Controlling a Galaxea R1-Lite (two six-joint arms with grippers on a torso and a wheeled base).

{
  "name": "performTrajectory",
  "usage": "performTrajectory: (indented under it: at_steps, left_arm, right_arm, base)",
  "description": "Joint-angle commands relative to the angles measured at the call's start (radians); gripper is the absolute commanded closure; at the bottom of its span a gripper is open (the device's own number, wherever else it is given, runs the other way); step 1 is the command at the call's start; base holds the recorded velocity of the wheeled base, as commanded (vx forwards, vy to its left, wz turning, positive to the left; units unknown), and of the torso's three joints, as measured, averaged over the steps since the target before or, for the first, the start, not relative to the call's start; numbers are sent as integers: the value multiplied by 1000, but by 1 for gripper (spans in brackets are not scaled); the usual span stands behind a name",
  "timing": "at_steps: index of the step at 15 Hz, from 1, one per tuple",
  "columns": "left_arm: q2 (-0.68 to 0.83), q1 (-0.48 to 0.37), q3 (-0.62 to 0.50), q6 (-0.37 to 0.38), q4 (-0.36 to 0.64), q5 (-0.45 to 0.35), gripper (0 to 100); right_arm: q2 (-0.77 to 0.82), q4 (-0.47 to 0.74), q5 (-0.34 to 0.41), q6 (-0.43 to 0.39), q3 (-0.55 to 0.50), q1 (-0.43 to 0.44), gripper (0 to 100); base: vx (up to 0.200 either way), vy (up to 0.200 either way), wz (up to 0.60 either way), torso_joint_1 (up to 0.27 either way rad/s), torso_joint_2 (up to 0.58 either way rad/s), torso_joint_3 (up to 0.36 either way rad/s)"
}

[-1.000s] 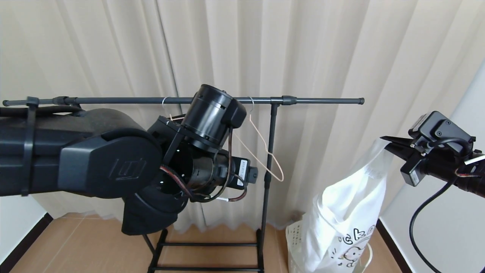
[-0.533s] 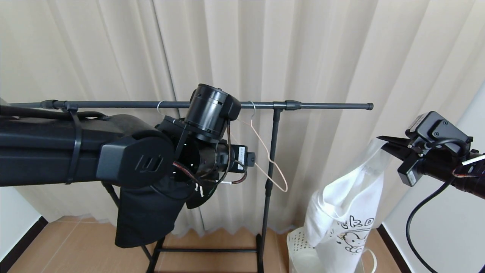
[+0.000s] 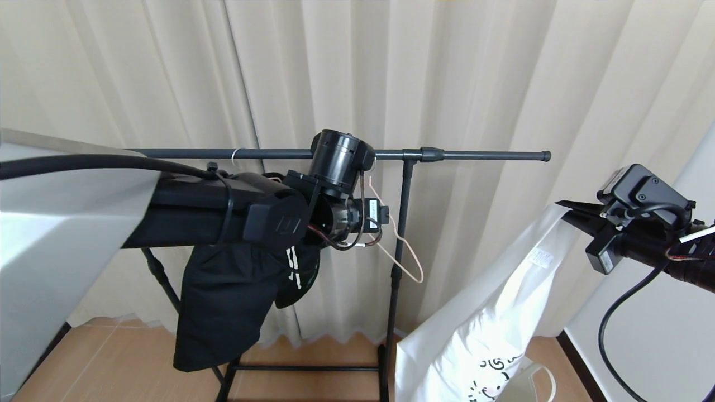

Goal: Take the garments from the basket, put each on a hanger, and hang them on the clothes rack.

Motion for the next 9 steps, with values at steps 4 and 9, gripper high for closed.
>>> performTrajectory:
  at_steps: [4, 9]
  left_arm:
    - [106, 7, -72, 8, -36, 0, 0]
    - [125, 14, -81, 8, -84, 0, 0]
  right_arm:
    - [17, 0, 0, 0, -7, 0, 100]
    - [17, 0, 0, 0, -8, 0, 100]
  base:
    - [0, -50, 0, 2, 1, 1]
    - [40, -80, 0, -1, 2, 2]
